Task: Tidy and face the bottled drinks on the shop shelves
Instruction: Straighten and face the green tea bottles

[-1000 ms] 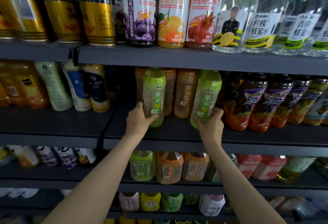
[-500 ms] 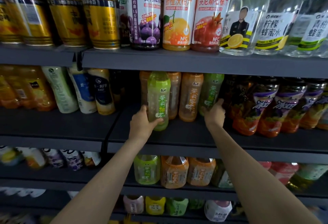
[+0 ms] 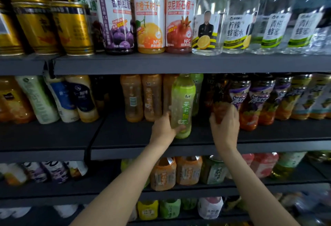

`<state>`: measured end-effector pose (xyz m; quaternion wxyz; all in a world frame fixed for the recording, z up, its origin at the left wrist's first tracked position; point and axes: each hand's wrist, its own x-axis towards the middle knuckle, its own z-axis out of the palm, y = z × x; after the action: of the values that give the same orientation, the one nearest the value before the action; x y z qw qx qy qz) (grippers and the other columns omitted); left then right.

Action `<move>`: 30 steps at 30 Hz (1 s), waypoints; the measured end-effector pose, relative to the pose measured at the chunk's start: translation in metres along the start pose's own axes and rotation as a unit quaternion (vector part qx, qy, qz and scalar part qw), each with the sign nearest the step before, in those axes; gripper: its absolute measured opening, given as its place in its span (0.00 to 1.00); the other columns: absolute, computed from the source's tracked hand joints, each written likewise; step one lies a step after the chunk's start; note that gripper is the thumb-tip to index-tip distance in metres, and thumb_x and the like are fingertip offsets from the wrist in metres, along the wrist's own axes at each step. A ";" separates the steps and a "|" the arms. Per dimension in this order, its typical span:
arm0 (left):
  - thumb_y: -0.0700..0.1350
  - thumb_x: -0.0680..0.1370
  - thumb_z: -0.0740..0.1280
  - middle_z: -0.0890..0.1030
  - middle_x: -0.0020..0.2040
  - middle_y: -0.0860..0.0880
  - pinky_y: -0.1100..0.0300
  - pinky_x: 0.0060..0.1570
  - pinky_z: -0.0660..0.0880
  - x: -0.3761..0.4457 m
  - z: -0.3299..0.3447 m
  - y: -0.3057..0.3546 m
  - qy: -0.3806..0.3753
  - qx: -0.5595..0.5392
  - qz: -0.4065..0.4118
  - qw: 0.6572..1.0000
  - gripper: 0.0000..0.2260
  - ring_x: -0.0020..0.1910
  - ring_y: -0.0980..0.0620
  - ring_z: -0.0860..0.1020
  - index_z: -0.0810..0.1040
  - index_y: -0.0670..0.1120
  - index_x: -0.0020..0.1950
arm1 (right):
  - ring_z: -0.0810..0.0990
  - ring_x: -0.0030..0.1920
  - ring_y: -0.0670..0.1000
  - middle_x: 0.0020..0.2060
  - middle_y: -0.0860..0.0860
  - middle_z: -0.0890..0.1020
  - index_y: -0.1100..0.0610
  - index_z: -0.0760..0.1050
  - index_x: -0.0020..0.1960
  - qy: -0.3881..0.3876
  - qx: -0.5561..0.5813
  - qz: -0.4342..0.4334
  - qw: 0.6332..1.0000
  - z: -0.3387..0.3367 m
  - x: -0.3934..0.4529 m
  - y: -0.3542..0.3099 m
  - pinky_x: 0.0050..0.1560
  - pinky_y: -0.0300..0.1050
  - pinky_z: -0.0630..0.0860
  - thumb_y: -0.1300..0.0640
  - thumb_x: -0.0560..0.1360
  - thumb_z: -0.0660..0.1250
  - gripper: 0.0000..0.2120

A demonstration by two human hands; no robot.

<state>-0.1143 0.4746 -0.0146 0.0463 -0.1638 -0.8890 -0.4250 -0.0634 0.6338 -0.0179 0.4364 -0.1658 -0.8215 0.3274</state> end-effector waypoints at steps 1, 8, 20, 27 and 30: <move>0.53 0.71 0.73 0.78 0.60 0.45 0.50 0.58 0.73 0.002 0.007 0.005 0.002 -0.003 0.000 1.000 0.28 0.59 0.46 0.76 0.68 0.45 0.67 | 0.70 0.59 0.61 0.57 0.63 0.72 0.68 0.68 0.61 0.034 -0.009 0.004 0.999 -0.008 0.002 0.000 0.57 0.42 0.66 0.65 0.73 0.69 0.19; 0.54 0.74 0.69 0.76 0.61 0.44 0.53 0.54 0.74 0.014 0.042 0.031 0.030 0.065 -0.015 0.997 0.27 0.59 0.44 0.76 0.66 0.42 0.67 | 0.67 0.67 0.60 0.66 0.61 0.69 0.65 0.59 0.71 -0.075 -0.071 0.116 0.988 -0.016 0.021 0.037 0.62 0.49 0.66 0.61 0.75 0.68 0.30; 0.52 0.75 0.67 0.76 0.62 0.41 0.56 0.54 0.70 0.035 0.069 0.050 0.044 0.090 -0.025 0.995 0.24 0.61 0.43 0.74 0.67 0.39 0.65 | 0.74 0.61 0.61 0.59 0.62 0.75 0.66 0.63 0.65 -0.179 -0.069 0.058 0.980 -0.031 0.041 0.052 0.55 0.51 0.71 0.61 0.73 0.70 0.25; 0.50 0.76 0.68 0.73 0.65 0.41 0.56 0.59 0.69 0.038 0.079 0.059 0.018 0.043 -0.037 0.998 0.26 0.64 0.43 0.72 0.65 0.38 0.68 | 0.74 0.60 0.60 0.59 0.60 0.74 0.65 0.62 0.65 -0.182 -0.079 0.045 0.979 -0.032 0.039 0.051 0.54 0.49 0.73 0.61 0.74 0.69 0.24; 0.49 0.76 0.68 0.74 0.64 0.41 0.55 0.59 0.70 0.037 0.081 0.057 0.029 0.039 -0.033 0.998 0.26 0.63 0.44 0.73 0.66 0.39 0.68 | 0.74 0.59 0.59 0.60 0.59 0.70 0.63 0.61 0.66 -0.155 -0.104 0.033 0.982 -0.032 0.035 0.050 0.52 0.47 0.73 0.60 0.74 0.70 0.26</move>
<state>-0.1258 0.5798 -0.0154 0.0643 -0.1207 -0.9082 -0.3956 -0.0570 0.7024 -0.0180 0.2727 -0.1848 -0.9030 0.2759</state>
